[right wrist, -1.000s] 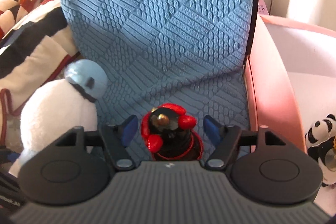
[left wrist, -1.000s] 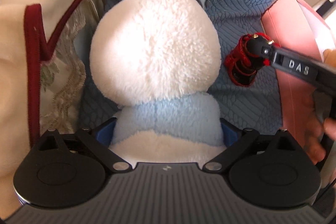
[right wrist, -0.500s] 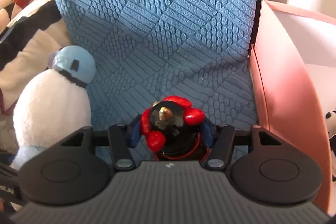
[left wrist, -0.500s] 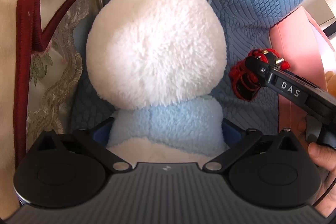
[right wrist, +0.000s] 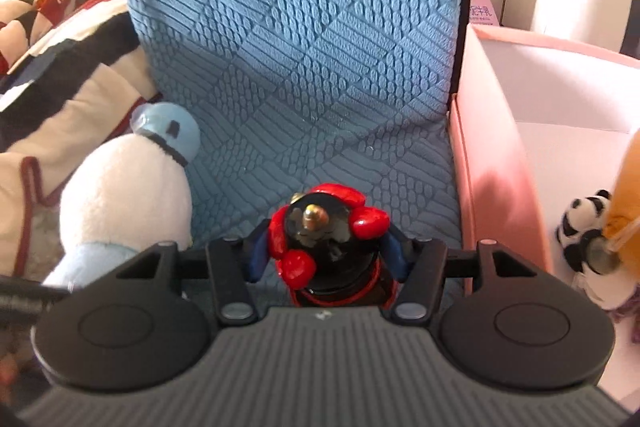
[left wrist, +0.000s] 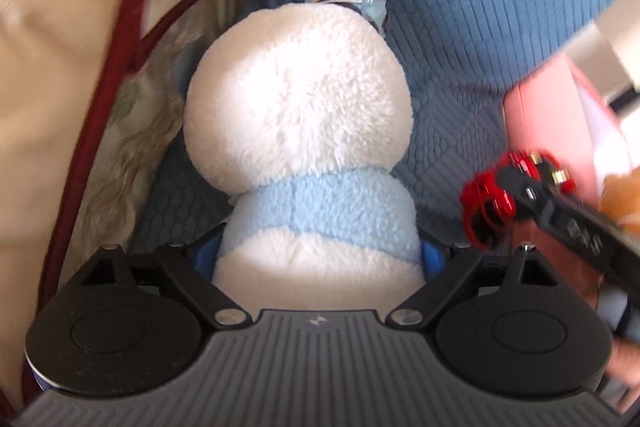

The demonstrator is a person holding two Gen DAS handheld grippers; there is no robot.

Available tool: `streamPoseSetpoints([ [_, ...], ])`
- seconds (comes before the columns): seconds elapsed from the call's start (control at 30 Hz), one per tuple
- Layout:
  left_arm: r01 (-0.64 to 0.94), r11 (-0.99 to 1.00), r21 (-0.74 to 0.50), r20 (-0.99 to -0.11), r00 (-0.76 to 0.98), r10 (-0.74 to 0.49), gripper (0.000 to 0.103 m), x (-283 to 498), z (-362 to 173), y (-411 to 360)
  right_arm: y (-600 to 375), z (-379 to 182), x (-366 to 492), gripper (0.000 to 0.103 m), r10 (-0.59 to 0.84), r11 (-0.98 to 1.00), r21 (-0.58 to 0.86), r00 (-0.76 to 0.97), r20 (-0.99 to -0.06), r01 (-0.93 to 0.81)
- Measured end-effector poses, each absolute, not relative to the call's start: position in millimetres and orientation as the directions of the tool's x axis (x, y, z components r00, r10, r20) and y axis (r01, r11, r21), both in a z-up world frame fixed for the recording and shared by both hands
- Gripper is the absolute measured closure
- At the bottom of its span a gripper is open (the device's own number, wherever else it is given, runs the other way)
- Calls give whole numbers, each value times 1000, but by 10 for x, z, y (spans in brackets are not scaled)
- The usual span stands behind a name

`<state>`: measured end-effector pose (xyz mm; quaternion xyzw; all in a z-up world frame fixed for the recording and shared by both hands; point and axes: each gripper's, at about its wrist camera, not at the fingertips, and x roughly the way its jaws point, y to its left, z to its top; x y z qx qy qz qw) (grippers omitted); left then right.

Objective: Organize objects
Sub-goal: 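Lift the duck with the left gripper while the right gripper lifts the figurine toward the box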

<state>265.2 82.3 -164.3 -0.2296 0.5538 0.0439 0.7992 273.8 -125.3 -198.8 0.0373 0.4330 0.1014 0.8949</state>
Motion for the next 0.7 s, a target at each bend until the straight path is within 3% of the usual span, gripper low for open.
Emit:
streamPoseSetpoints([
  [0.3,-398,813,-425,-864,447,-233,12,2283,-1409,777,-1426,-1634,2332,44,232,973,179,610,-758,-146],
  [0.7,-428,784,-450,-848,479,-226,16,2050,-1191,578,-1631,-1409,2027,44,242,970,198,598,-764,-140],
])
